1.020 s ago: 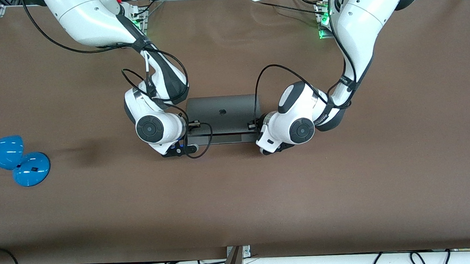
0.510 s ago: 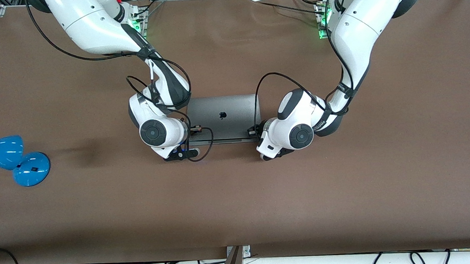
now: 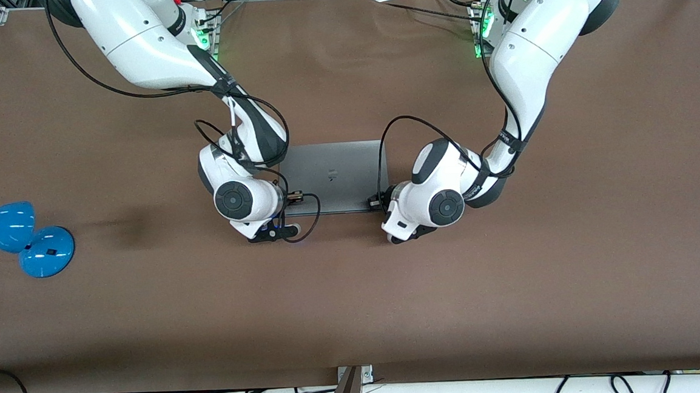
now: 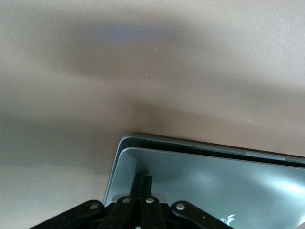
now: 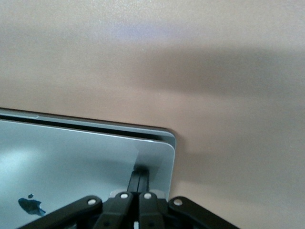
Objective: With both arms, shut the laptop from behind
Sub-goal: 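Press the closed lid flat with both grippers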
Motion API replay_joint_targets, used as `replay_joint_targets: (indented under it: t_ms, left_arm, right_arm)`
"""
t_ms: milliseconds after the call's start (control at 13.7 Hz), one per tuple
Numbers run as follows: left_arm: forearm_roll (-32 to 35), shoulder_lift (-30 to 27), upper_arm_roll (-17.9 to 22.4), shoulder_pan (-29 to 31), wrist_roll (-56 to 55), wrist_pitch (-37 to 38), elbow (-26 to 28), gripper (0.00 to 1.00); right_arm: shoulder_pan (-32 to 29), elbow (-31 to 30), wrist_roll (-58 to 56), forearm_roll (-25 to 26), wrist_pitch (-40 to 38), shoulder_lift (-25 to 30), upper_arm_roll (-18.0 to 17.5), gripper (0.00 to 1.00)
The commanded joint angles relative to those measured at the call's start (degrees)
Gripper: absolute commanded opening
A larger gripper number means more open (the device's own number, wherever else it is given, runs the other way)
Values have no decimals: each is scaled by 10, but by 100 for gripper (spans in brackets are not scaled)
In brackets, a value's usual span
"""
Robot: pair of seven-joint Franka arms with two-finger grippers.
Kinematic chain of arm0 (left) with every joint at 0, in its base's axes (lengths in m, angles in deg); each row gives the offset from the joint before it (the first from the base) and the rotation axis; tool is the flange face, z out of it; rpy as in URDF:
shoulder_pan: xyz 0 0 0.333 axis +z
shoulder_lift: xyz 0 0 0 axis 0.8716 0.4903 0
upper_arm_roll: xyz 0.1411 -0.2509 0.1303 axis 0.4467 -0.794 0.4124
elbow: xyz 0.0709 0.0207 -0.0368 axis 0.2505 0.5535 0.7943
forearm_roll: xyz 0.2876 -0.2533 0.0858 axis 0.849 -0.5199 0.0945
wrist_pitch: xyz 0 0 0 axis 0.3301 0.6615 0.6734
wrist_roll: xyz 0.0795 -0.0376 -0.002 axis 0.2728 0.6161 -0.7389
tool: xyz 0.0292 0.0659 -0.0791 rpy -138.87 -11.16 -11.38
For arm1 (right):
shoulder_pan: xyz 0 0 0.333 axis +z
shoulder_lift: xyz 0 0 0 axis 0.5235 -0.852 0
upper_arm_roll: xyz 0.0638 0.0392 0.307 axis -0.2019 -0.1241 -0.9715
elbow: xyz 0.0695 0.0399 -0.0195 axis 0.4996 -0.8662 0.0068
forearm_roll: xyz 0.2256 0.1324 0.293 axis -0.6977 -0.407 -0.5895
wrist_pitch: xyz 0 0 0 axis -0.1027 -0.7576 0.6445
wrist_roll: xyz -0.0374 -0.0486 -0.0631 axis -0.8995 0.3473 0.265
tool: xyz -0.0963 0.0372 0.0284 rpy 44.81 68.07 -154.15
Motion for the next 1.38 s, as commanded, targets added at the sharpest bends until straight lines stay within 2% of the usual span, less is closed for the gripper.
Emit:
replay_joint_targets:
  t_ms: [0, 510, 583, 656, 728, 874, 1020, 1311]
  left_arm:
    - [17, 15, 3, -11, -6, 1, -23, 0]
    - [18, 18, 10, -12, -5, 1, -27, 0]
    - [18, 14, 10, -10, -6, 3, -26, 12]
    - [20, 9, 10, -7, -6, 4, -26, 66]
    - [22, 0, 10, -5, -2, 7, -26, 100]
    - [22, -16, 8, -3, -2, 33, -25, 100]
    - [22, -40, 8, 9, -1, 77, -24, 100]
    - [32, -124, 9, 24, 5, 187, -15, 100]
  right_arm:
    - [1, 17, -3, 9, 4, -14, -4, 0]
    - [3, 17, 1, 18, 19, -18, -4, 0]
    - [3, 17, 1, 18, 21, -19, -4, 0]
    - [3, 17, 1, 18, 22, -22, -4, 0]
    - [3, 17, 1, 17, 21, -22, -4, 0]
    - [-1, 19, -3, 13, -4, -3, -5, 0]
    - [-2, 40, -1, 15, -37, 18, -4, 100]
    - [-10, 67, -4, 12, -115, 69, 0, 100]
